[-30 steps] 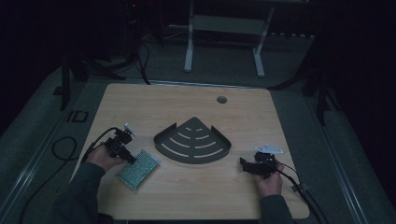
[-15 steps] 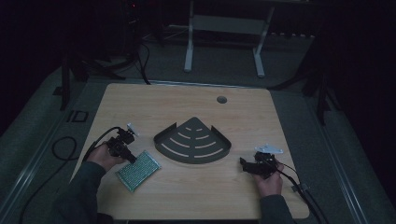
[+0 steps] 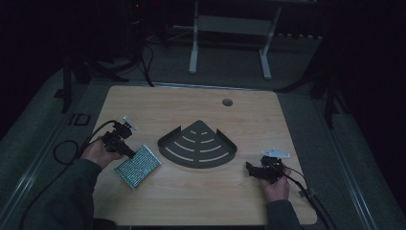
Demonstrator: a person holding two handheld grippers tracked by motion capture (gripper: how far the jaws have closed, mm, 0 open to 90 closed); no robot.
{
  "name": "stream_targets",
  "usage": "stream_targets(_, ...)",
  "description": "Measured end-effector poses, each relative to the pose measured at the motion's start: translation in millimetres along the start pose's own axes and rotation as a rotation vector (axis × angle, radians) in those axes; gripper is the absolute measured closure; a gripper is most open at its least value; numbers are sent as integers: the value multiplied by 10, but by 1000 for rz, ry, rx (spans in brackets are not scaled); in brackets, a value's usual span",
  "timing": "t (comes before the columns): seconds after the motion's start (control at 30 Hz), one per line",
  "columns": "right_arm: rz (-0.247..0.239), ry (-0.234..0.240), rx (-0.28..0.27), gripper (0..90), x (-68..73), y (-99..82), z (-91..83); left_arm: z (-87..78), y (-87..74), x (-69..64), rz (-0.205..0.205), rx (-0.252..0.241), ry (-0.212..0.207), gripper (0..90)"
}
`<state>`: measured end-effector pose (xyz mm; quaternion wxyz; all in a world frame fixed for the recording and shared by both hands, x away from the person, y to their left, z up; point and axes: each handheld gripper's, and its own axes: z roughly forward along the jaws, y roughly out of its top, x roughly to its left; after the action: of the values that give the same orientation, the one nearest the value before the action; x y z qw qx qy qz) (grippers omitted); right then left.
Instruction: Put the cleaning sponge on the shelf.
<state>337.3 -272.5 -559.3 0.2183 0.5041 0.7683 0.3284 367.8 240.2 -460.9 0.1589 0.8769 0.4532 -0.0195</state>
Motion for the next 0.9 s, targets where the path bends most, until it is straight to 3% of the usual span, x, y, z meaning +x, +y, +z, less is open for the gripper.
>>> stream_targets(0.37,0,0,0,164,0,0,0,-263,105,2,16,-47,24,900)
stream_targets(0.9,0,0,0,164,0,0,0,-421,357,-88,61,-80,71,900)
